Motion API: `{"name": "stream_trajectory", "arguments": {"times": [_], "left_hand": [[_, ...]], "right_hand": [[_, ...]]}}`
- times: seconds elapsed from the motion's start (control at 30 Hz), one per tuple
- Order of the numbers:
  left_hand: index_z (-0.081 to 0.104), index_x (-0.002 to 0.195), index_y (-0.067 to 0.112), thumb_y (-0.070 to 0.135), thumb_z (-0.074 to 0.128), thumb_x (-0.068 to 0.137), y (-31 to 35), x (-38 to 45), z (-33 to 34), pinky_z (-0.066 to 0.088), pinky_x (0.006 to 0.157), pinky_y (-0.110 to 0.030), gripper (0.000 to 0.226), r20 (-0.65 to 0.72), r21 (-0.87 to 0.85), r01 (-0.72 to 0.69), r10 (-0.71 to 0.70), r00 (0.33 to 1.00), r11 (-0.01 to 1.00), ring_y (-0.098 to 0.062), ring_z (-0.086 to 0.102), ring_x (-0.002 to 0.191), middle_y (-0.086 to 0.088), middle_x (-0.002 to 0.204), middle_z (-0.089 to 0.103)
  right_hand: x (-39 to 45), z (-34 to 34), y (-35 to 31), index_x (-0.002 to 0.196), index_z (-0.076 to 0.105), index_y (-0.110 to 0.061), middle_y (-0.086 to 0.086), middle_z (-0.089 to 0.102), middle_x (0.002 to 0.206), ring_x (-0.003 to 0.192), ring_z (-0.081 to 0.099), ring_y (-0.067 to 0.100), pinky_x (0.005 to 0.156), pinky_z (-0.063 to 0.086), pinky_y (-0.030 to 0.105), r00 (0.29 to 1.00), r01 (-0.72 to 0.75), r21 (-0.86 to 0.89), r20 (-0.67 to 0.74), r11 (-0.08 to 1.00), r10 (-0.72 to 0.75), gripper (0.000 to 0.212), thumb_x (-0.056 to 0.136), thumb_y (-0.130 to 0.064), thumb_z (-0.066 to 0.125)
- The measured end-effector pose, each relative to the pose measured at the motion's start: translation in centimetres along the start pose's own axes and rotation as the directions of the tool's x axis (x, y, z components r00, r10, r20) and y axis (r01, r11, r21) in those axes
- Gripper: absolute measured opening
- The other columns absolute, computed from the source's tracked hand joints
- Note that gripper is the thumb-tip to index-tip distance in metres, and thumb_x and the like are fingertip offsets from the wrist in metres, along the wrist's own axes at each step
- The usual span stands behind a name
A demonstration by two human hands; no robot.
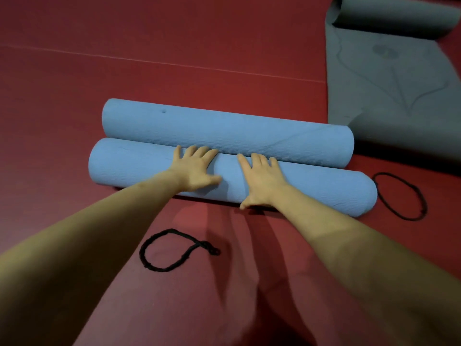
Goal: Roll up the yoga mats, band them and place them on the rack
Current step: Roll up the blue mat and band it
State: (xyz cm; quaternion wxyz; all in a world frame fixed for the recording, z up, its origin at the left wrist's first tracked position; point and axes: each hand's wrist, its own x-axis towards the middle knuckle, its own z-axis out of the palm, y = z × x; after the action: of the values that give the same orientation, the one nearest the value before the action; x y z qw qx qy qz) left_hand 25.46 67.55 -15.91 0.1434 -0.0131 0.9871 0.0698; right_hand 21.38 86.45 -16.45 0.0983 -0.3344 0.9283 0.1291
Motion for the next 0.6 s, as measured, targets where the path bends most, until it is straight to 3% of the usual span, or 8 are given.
{"name": "stream_trajectory", "arguments": {"times": [0.1,0.17,0.33,0.6], "left_hand": [[0.004,0.150,0.019,0.069,0.068,0.058,-0.5,-0.3,0.2,0.019,0.110,-0.058,0.123,0.031,0.293,-0.083,0.078,0.996,0.953,-0.026,0.023,0.138,-0.001,0.151,0.021],[0.003,0.149,0.017,0.067,0.074,0.056,0.1,-0.2,0.6,0.020,0.108,-0.059,0.128,0.001,0.367,-0.044,0.047,0.999,0.929,-0.028,0.027,0.135,-0.002,0.147,0.023],[0.016,0.143,0.018,0.064,0.074,0.055,1.0,-1.3,1.1,0.032,0.099,-0.050,0.115,-0.072,0.409,-0.043,0.079,0.994,0.911,-0.029,0.038,0.119,-0.001,0.132,0.036],[0.033,0.121,0.018,0.073,0.070,0.050,1.9,-4.8,1.0,0.035,0.085,-0.044,0.097,0.009,0.393,-0.146,0.154,0.988,0.908,-0.026,0.042,0.107,-0.001,0.119,0.042]], "right_hand": [[0.6,-0.6,0.0,0.148,0.009,-0.013,0.014,0.040,0.135,0.124,0.039,0.030,0.101,0.033,0.047,1.000,0.000,-0.004,-0.011,1.000,0.000,0.128,0.054,-0.067,0.077],[0.7,-0.7,0.1,0.147,0.012,-0.010,0.014,0.043,0.132,0.119,0.044,0.030,0.097,0.037,0.045,0.999,0.027,-0.039,-0.024,0.999,-0.028,0.125,0.056,-0.066,0.076],[-0.1,-1.1,0.0,0.146,0.016,-0.006,0.013,0.047,0.129,0.114,0.048,0.029,0.086,0.044,0.041,0.994,0.093,-0.117,-0.052,0.989,-0.099,0.118,0.060,-0.063,0.075],[-3.2,-1.7,-0.5,0.131,0.031,-0.011,0.008,0.051,0.121,0.109,0.052,0.026,0.077,0.042,0.035,0.978,0.206,-0.101,0.003,0.973,-0.207,0.104,0.056,-0.067,0.075]]}}
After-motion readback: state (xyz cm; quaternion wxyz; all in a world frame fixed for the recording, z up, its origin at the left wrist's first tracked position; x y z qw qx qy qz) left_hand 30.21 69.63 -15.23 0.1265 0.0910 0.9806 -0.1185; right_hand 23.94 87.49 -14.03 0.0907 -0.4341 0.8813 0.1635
